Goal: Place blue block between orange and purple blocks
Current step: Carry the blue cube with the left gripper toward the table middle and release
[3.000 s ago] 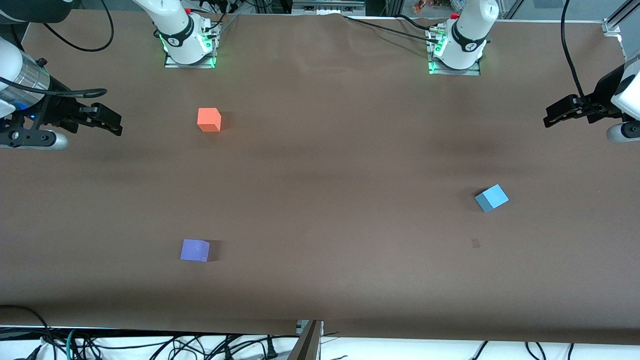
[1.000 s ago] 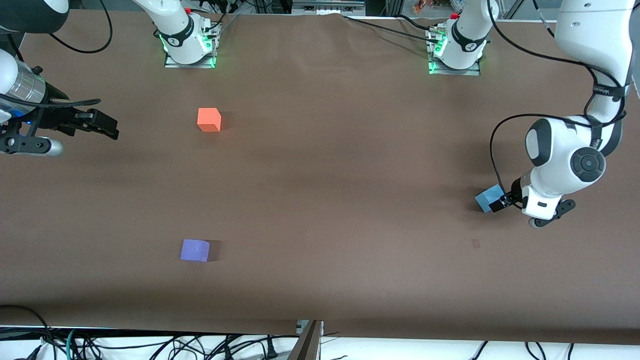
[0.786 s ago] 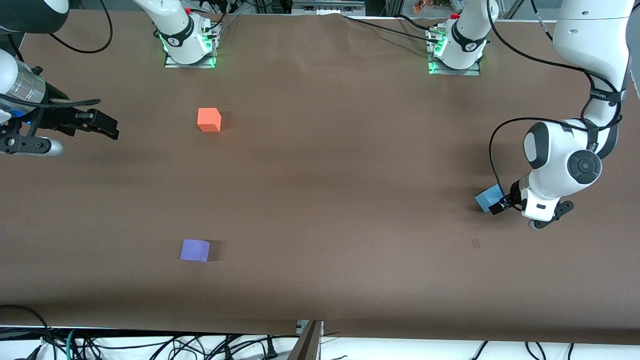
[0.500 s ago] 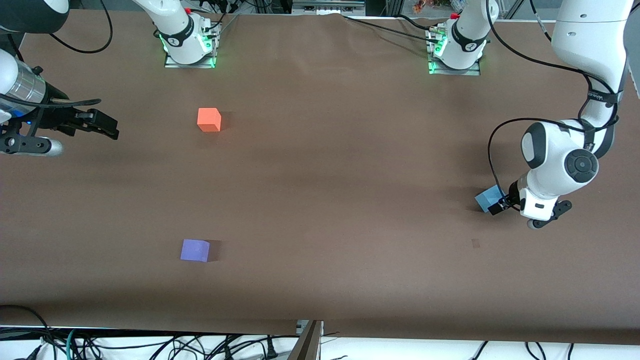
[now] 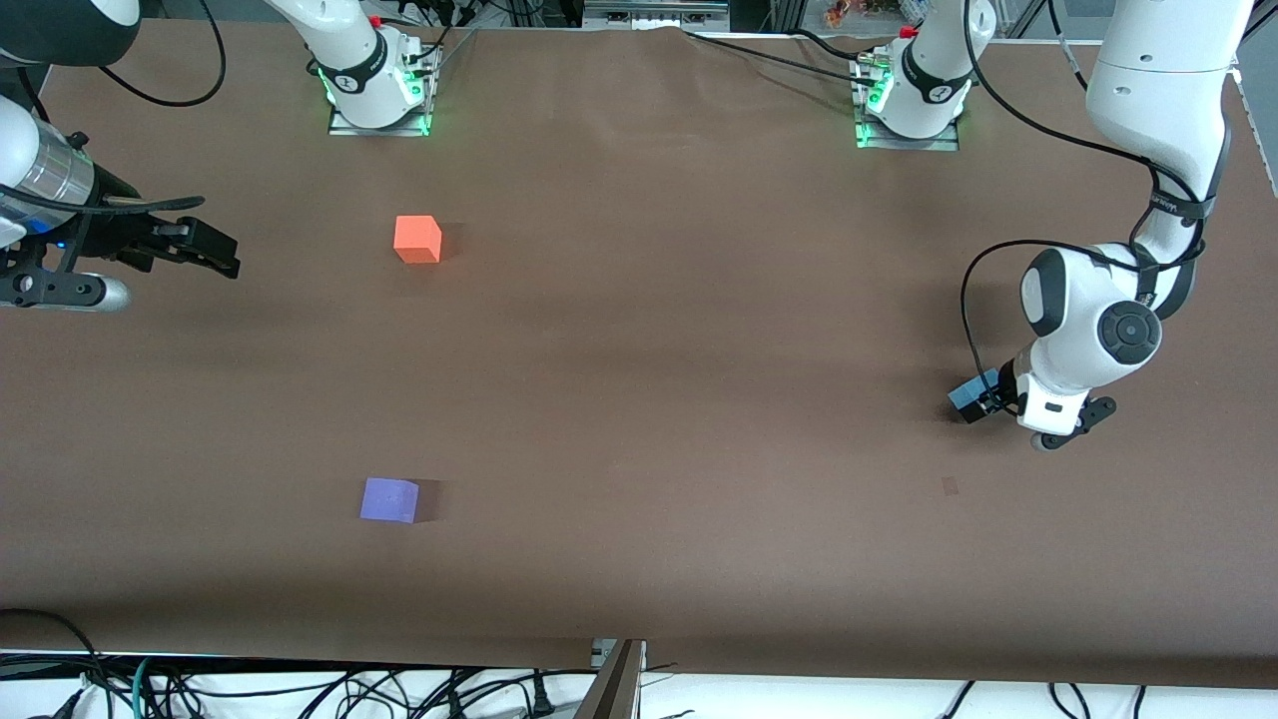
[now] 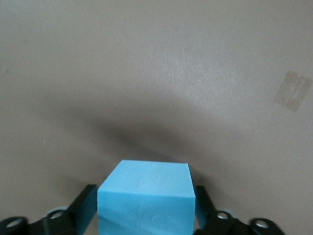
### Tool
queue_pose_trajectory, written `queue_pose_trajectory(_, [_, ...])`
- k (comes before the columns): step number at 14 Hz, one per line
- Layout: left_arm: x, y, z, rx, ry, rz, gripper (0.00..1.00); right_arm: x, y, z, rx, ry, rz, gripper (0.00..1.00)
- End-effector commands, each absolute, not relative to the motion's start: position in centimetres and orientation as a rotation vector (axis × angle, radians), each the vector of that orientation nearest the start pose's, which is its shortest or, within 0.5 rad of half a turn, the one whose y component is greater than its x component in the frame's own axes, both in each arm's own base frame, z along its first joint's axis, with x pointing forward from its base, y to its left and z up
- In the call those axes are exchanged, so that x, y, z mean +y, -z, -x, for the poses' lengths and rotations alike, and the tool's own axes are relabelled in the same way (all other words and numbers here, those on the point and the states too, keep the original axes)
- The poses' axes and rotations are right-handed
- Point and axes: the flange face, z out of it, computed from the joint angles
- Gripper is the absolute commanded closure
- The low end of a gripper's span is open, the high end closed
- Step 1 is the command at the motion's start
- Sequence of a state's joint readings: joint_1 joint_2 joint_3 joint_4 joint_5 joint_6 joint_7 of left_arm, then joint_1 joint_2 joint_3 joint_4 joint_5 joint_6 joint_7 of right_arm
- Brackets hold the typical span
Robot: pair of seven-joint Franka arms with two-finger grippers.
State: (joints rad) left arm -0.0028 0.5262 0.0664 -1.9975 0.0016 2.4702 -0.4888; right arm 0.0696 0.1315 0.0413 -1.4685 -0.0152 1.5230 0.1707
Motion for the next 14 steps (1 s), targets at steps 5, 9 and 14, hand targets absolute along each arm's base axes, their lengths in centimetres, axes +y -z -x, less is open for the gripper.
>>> queue_pose_trajectory(5, [-4.2, -21.0, -60.2, -0.532, -0.096, 3.037, 0.89, 6.3, -59.4, -58.5, 0.068, -0.113, 3.143, 0.0])
queue_pose_trajectory(9, [-21.8, -27.9, -60.9, -0.141, -0.138, 3.078, 0.79, 7.1, -58.7, -59.0, 0.049, -0.109, 3.143, 0.0])
queue_pose_trajectory(14, [-39.9, -27.3, -59.8, -0.17, -0.155, 3.221, 0.78, 8.2, -56.5, -60.3, 0.032, -0.118, 3.142, 0.0])
